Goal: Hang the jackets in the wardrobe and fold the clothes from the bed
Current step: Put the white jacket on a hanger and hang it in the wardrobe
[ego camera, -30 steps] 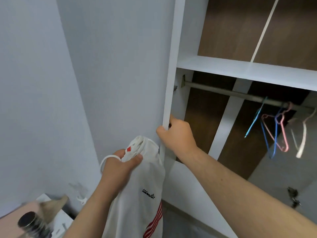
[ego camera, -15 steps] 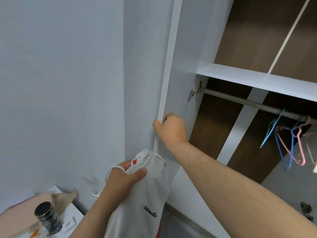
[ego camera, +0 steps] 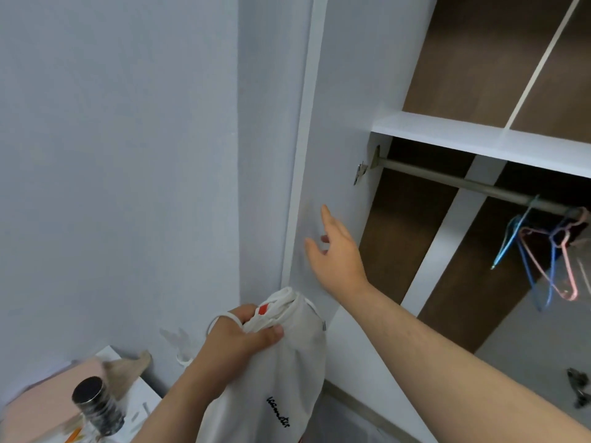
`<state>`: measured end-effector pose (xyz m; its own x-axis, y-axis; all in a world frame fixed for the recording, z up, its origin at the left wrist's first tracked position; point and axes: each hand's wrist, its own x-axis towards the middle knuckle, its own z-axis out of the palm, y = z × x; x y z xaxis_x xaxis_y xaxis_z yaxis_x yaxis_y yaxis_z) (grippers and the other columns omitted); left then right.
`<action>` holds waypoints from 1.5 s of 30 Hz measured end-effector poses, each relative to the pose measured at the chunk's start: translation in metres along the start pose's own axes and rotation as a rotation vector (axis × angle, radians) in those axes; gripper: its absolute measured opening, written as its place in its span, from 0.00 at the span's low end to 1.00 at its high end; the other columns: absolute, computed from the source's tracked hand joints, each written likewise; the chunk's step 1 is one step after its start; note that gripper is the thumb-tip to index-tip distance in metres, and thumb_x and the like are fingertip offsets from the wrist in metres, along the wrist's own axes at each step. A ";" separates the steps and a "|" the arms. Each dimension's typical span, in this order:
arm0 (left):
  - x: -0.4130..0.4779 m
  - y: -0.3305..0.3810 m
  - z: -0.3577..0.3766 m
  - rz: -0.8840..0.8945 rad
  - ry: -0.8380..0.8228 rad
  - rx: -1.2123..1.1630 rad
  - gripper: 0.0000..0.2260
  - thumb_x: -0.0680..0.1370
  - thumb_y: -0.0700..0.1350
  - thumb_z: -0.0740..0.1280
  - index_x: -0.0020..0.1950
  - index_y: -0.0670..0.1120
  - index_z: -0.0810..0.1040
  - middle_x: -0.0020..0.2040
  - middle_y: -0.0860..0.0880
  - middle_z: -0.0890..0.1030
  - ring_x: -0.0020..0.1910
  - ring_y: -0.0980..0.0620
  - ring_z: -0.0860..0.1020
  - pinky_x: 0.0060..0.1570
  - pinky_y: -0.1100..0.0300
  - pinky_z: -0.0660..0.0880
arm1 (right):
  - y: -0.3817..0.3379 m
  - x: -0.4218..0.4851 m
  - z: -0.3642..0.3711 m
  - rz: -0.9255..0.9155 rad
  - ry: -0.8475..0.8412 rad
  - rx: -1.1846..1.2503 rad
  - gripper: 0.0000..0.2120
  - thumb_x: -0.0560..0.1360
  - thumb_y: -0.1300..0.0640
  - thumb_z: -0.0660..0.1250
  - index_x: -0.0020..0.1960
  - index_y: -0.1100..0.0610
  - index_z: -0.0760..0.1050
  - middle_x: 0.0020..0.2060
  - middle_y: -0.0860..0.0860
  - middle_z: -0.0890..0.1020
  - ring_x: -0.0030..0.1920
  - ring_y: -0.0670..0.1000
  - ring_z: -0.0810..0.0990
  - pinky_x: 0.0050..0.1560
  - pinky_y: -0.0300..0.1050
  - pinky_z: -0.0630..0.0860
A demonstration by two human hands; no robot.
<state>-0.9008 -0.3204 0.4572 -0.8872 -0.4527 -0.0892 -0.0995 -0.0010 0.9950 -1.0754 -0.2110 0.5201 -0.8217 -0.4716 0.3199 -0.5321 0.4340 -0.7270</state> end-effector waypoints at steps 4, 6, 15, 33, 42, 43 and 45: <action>0.007 0.009 0.033 0.004 -0.073 -0.029 0.21 0.56 0.57 0.77 0.43 0.48 0.84 0.41 0.43 0.85 0.41 0.47 0.83 0.42 0.52 0.78 | 0.029 -0.028 -0.037 0.152 0.041 0.141 0.23 0.81 0.54 0.64 0.75 0.49 0.68 0.65 0.45 0.76 0.61 0.44 0.76 0.65 0.44 0.74; 0.014 0.013 0.057 0.020 -0.122 -0.037 0.20 0.57 0.59 0.77 0.44 0.51 0.84 0.42 0.44 0.86 0.42 0.47 0.84 0.43 0.51 0.78 | 0.042 -0.039 -0.061 0.186 0.073 0.112 0.15 0.81 0.56 0.65 0.67 0.52 0.77 0.54 0.42 0.81 0.51 0.38 0.78 0.62 0.38 0.76; 0.036 0.048 0.199 0.071 -0.179 -0.059 0.21 0.72 0.59 0.70 0.62 0.53 0.77 0.52 0.49 0.84 0.53 0.47 0.82 0.53 0.49 0.79 | 0.076 -0.109 -0.156 0.473 0.025 0.457 0.13 0.81 0.54 0.63 0.47 0.60 0.82 0.37 0.52 0.82 0.37 0.49 0.79 0.39 0.45 0.78; 0.035 0.092 0.367 0.142 -0.586 -0.038 0.19 0.77 0.47 0.71 0.64 0.64 0.73 0.58 0.62 0.80 0.60 0.54 0.79 0.56 0.58 0.80 | 0.160 -0.106 -0.279 0.435 0.290 0.941 0.13 0.80 0.51 0.64 0.64 0.52 0.76 0.53 0.51 0.86 0.53 0.54 0.85 0.52 0.54 0.83; 0.046 0.086 0.409 0.299 -0.330 0.318 0.30 0.69 0.47 0.79 0.56 0.72 0.66 0.50 0.73 0.73 0.51 0.71 0.76 0.42 0.78 0.73 | 0.197 -0.080 -0.291 0.600 0.204 1.272 0.16 0.80 0.49 0.63 0.65 0.53 0.77 0.54 0.55 0.85 0.53 0.57 0.85 0.49 0.54 0.83; 0.052 0.083 0.413 0.295 -0.325 0.338 0.32 0.68 0.48 0.80 0.56 0.73 0.63 0.52 0.72 0.71 0.51 0.68 0.76 0.42 0.78 0.73 | 0.202 -0.076 -0.291 0.645 0.179 1.321 0.18 0.81 0.46 0.60 0.65 0.54 0.77 0.55 0.55 0.85 0.54 0.58 0.85 0.51 0.55 0.83; 0.070 0.077 0.420 0.267 -0.304 0.336 0.34 0.68 0.48 0.80 0.57 0.73 0.62 0.54 0.71 0.71 0.53 0.64 0.74 0.45 0.74 0.75 | 0.214 -0.064 -0.293 0.708 0.135 1.415 0.26 0.82 0.40 0.52 0.66 0.55 0.77 0.57 0.57 0.84 0.56 0.59 0.84 0.54 0.55 0.81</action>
<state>-1.1595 0.0229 0.5088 -0.9871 -0.1190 0.1073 0.0532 0.3882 0.9200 -1.1964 0.1367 0.5221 -0.8628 -0.3907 -0.3207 0.4975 -0.5438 -0.6759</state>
